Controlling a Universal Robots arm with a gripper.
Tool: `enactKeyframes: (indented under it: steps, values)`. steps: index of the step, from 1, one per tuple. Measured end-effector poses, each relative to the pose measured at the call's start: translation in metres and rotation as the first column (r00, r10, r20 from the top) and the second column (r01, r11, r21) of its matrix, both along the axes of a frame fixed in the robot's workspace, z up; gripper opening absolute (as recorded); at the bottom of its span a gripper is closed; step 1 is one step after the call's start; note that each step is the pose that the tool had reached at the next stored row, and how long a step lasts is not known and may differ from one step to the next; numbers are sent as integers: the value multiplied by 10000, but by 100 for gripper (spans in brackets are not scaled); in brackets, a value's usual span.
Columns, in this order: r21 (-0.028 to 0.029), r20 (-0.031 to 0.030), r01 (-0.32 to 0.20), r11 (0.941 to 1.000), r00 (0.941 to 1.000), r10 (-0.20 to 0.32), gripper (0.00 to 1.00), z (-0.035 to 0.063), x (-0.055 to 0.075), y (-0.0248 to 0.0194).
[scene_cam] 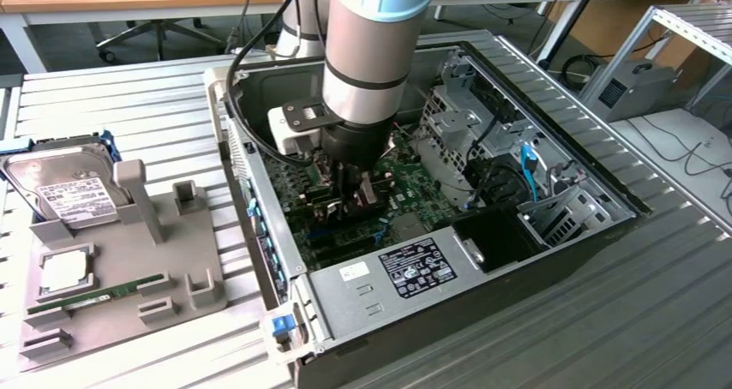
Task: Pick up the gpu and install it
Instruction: 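Insert the gpu into the slot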
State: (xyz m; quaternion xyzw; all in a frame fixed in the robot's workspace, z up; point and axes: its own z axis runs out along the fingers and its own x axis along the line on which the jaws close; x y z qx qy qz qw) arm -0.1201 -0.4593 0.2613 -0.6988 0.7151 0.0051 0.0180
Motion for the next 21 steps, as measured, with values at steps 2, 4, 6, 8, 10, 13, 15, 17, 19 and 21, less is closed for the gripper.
enactKeyframes:
  steps: [2, 4, 6, 8, 10, 13, 15, 17, 19, 21]
  values:
    - [0, -7, 1, 10000, 10000, -1, 40, 0, 1, 0]
    - [0, -78, -1, 10000, 10000, 1, 40, 0, 15, 0]
    - [1, -168, -1, 10000, 9999, 1, 40, -1, 28, 0]
    - [-1, -203, 0, 10000, 9998, 0, 40, 0, 32, 0]
    - [0, -203, 1, 10000, 9998, -1, 40, 0, 32, 0]
    - [-2, -206, -2, 10000, 9998, 2, 40, 13, 39, 0]
    - [1, -206, 0, 10000, 9998, 0, 40, 22, 44, 1]
    - [0, -208, 0, 10000, 9998, 0, 40, 30, 49, 0]
    - [0, -208, 0, 10000, 9998, 0, 40, 36, 52, 0]
    - [1, -208, 1, 10000, 9998, -1, 40, 37, 56, 0]
